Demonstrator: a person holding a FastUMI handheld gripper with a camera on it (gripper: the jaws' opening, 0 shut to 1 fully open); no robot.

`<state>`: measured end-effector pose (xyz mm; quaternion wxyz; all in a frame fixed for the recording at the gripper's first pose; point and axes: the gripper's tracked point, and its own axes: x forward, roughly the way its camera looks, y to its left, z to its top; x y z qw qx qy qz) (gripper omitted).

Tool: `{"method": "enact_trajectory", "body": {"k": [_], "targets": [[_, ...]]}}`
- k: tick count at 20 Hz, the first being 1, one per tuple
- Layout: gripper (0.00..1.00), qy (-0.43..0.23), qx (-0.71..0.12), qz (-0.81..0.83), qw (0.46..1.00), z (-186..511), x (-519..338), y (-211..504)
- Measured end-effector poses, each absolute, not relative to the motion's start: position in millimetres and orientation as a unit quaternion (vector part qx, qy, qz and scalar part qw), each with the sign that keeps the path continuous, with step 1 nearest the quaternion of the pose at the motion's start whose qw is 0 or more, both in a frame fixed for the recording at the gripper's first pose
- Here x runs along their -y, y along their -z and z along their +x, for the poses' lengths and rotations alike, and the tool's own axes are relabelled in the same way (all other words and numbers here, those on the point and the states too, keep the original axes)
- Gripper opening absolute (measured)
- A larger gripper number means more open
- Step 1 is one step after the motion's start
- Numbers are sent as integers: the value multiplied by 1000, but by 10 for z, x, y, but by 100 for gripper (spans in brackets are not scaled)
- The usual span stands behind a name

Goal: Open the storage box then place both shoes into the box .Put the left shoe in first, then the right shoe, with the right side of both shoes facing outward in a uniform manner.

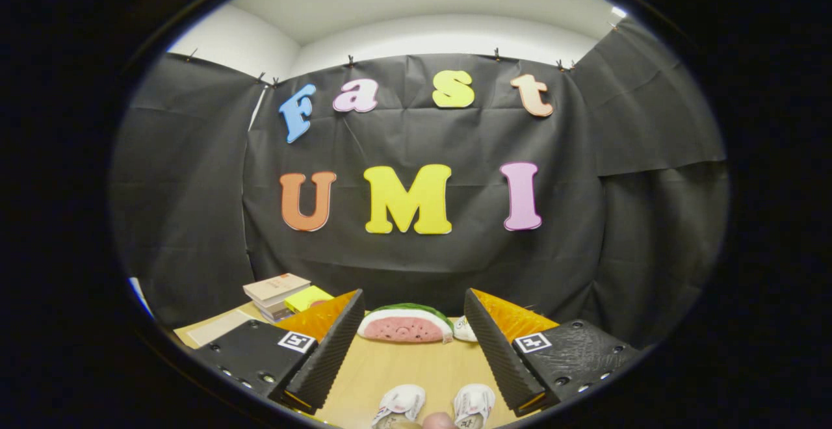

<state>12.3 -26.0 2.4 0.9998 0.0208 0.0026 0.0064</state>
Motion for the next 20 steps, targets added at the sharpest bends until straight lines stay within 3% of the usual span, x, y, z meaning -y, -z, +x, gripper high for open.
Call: {"method": "enact_trajectory", "body": {"k": [14, 20], "targets": [[95, -25, -91, 28, 995, -16, 487, 548], [95, -103, -148, 38, 983, 34, -178, 994]]}}
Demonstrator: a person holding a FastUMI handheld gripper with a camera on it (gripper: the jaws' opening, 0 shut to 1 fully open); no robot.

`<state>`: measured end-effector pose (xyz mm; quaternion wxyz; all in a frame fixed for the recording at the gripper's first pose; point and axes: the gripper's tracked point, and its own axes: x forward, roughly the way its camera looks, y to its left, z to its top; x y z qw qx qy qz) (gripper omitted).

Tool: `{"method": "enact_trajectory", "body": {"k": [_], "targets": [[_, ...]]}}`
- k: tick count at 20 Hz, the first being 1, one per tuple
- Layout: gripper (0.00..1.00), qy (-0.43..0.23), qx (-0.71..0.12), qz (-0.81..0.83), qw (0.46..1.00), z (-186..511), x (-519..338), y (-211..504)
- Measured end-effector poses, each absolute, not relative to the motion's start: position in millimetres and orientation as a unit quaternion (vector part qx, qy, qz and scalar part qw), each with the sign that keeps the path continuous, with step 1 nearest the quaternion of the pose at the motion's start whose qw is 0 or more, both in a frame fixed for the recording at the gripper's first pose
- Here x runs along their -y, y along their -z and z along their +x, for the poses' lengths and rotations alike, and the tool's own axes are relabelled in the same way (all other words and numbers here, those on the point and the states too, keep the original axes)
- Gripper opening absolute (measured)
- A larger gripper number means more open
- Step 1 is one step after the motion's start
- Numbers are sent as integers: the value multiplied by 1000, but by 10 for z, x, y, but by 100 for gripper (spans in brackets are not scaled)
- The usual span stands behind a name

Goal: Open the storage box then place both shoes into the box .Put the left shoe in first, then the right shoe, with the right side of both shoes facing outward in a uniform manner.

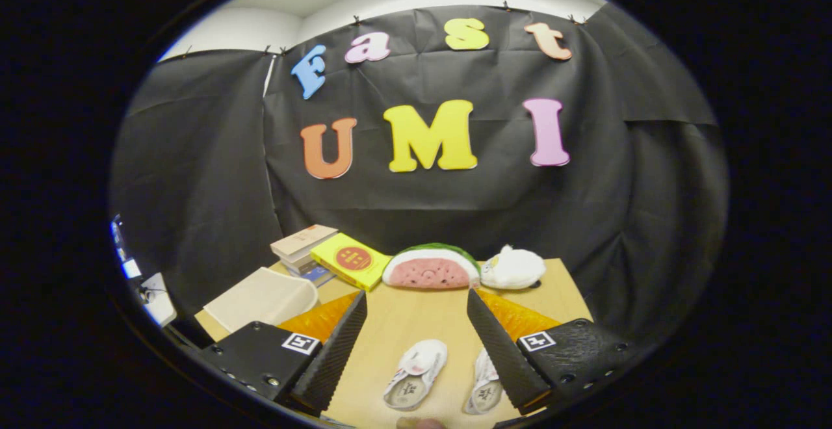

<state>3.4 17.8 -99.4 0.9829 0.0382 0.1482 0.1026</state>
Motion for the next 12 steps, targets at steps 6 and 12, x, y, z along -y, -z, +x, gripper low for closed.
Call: {"method": "enact_trajectory", "body": {"k": [6, 12], "targets": [[95, -194, -212, 101, 953, 49, -1159, 1544], [96, -250, -305, 196, 897, -51, -1983, 2178]]}}
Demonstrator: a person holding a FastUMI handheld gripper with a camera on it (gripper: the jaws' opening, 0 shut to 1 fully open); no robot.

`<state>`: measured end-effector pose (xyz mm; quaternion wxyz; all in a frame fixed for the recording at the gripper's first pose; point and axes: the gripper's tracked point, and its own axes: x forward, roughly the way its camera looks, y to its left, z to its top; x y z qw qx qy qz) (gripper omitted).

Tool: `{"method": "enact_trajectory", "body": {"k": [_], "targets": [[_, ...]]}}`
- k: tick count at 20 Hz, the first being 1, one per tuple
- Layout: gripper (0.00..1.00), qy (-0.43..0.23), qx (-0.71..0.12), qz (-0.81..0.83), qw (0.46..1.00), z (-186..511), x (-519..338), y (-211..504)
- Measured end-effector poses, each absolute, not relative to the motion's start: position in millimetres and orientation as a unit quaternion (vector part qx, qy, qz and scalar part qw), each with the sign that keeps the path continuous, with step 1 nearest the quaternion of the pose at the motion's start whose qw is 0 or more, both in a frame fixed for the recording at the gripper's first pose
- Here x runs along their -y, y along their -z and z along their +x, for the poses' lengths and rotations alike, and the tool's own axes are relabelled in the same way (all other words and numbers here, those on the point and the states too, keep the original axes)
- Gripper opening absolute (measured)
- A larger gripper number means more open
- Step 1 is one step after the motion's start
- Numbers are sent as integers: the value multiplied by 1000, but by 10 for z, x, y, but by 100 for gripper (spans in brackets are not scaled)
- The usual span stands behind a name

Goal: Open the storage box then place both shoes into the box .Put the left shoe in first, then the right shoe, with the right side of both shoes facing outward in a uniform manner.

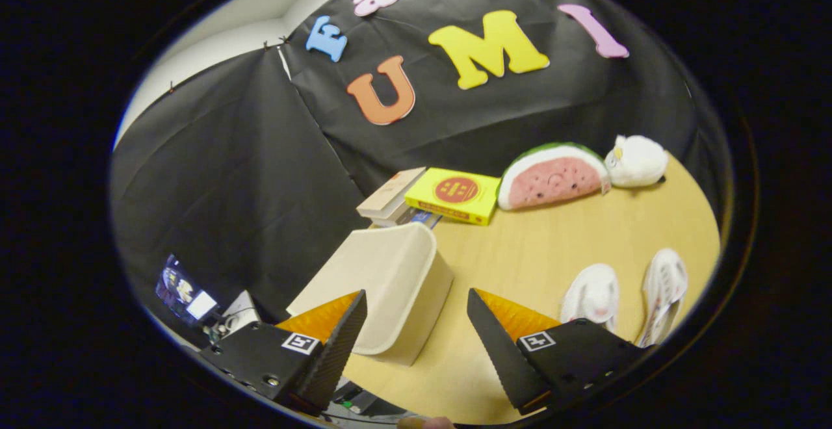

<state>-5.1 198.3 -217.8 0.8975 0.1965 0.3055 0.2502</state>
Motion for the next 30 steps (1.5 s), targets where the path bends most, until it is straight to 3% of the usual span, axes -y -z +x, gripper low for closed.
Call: {"method": "enact_trajectory", "body": {"k": [5, 8, 18, 21, 25, 29, 30], "targets": [[95, -289, -359, 249, 852, -87, -2502, 2502], [95, -289, -372, 272, 839, -19, -2582, 2605], [95, -290, -444, 455, 716, 253, -2908, 2857], [93, -293, -456, 454, 707, 270, -2928, 2875], [67, -300, -472, 464, 687, 284, -2892, 2820], [42, -318, -476, 420, 705, 216, -2795, 2722], [42, -326, -464, 429, 703, 241, -2810, 2601]]}}
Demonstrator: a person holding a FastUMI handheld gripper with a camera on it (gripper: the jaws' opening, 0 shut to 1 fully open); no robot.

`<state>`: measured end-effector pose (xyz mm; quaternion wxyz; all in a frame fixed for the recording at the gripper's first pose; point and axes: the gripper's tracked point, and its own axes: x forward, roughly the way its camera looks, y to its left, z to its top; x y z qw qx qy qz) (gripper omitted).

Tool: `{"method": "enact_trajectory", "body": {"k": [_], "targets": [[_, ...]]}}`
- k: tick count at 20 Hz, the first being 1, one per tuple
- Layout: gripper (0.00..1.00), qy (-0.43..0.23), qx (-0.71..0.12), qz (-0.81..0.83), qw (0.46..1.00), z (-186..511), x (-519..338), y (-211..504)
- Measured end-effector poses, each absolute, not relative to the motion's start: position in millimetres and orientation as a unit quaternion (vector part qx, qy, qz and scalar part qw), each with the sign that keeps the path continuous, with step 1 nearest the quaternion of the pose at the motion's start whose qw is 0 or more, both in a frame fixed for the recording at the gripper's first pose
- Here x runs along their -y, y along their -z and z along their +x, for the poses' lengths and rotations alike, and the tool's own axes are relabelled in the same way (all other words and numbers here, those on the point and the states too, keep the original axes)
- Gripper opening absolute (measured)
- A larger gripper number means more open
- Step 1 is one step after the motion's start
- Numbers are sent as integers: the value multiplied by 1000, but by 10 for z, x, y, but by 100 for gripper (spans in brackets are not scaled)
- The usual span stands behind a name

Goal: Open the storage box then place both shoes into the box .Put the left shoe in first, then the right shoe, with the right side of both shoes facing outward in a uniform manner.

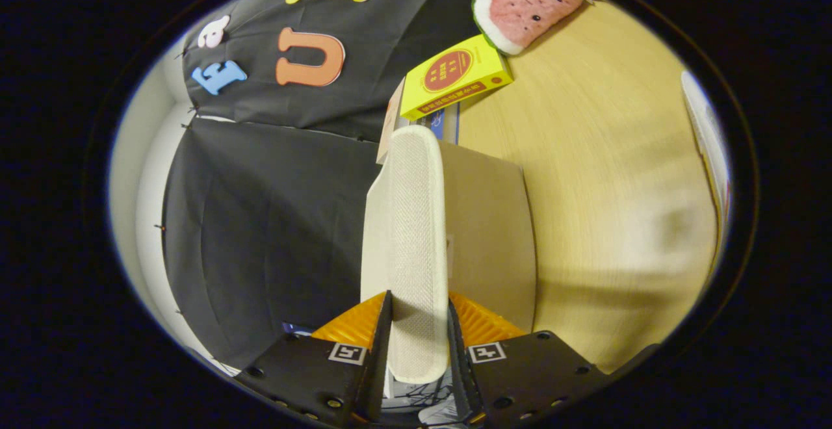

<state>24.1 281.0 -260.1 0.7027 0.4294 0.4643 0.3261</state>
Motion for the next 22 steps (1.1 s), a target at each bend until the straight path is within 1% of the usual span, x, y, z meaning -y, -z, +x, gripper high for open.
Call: {"method": "enact_trajectory", "body": {"k": [1, 4, 7, 11, 15, 19, 22], "targets": [[0, -313, -469, 414, 715, 268, -2767, 2626], [0, -332, -467, 389, 721, 233, -2806, 2485], [0, -342, -457, 374, 731, 184, -2846, 2184], [0, -368, -431, 325, 757, 110, -3070, 1660], [0, -396, -417, 280, 769, 9, -3569, 1151], [0, -421, -404, 246, 774, -33, -4187, 891], [0, -433, -403, 236, 771, -63, -4647, 843]]}}
